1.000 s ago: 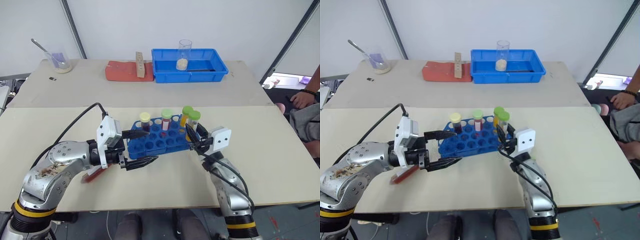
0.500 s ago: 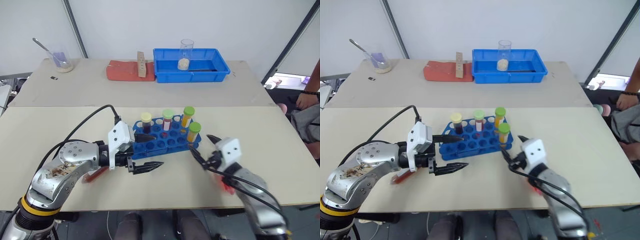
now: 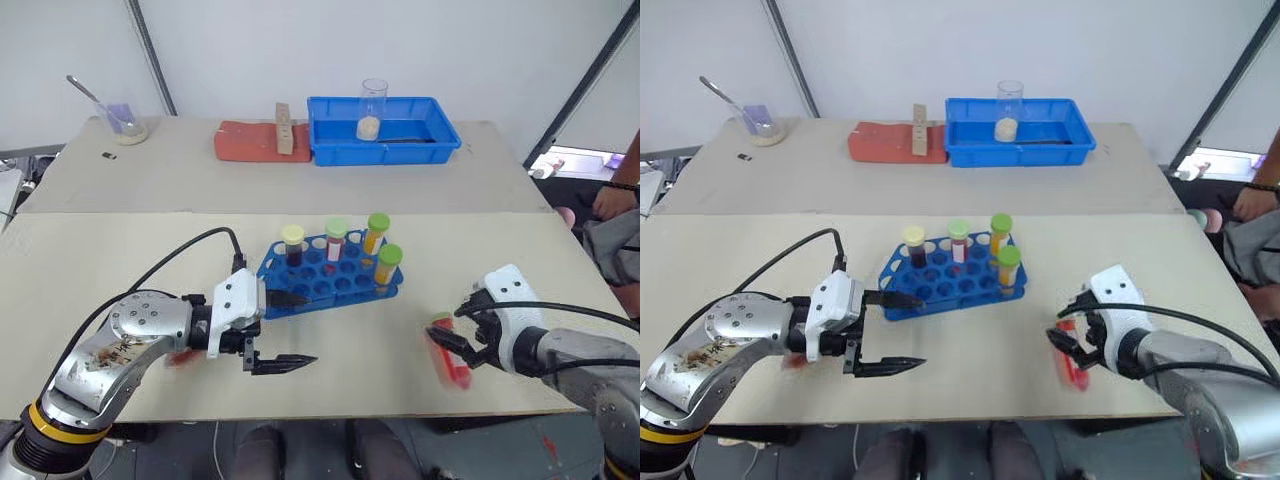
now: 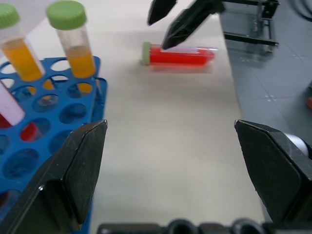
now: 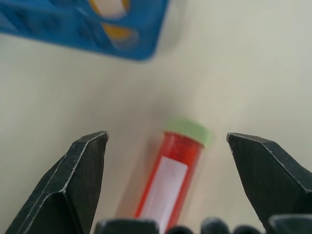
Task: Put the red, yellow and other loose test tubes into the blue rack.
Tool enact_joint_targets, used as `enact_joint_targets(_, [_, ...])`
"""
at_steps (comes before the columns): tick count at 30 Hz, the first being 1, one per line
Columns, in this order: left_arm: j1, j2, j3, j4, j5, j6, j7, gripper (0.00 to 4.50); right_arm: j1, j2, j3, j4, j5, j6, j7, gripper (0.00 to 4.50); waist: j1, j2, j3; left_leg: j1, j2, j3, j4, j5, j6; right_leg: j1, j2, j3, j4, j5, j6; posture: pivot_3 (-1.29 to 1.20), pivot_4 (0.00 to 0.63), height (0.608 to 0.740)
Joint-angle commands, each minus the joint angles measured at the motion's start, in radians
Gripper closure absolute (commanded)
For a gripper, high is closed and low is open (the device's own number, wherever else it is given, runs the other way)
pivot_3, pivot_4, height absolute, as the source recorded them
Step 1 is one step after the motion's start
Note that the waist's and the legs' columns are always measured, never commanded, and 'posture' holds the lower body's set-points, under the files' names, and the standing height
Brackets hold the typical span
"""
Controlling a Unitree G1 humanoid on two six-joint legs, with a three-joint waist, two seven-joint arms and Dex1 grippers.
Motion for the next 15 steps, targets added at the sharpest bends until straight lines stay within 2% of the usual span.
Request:
enact_joint_targets(1, [-0.009,0.001,-0.012,-0.022,0.0,-0.034,-0.031,0.0,-0.04,-0.054,0.016,0.091,0.059,0.018,-0.048,0.17,0.002,0.0,0.0,0.0,0.0,0.0,0.0,0.0,0.0,0.0,0.0,0.0,-0.001,0.0,0.0,0.0,0.15,0.74])
enact_joint_targets(11, [-0.003,-0.009,-0.037,-0.037,0.0,-0.052,-0.052,0.0,-0.167,-0.136,0.144,0.344,0.328,0.018,-0.233,0.17,-0.009,0.0,0.0,0.0,-0.001,0.0,0.0,0.0,0.001,0.001,-0.001,0.001,0.0,0.001,0.002,0.0,0.15,0.74])
enact_joint_targets(13, [0.002,-0.008,-0.042,-0.043,-0.003,-0.055,-0.061,0.0,-0.193,-0.148,0.168,0.385,0.377,0.018,-0.276,0.69,-0.011,0.0,0.0,0.0,-0.001,0.0,0.001,0.0,0.001,0.001,-0.001,0.001,0.0,0.001,0.002,0.0,0.15,0.74])
enact_joint_targets(15, [0.001,-0.01,-0.047,-0.046,0.002,-0.059,-0.062,0.0,-0.221,-0.157,0.194,0.42,0.42,0.018,-0.313,1.39,-0.014,0.0,0.0,-0.001,-0.001,0.0,0.001,0.0,0.001,0.001,-0.001,0.001,-0.001,0.001,0.003,0.0,0.15,0.74])
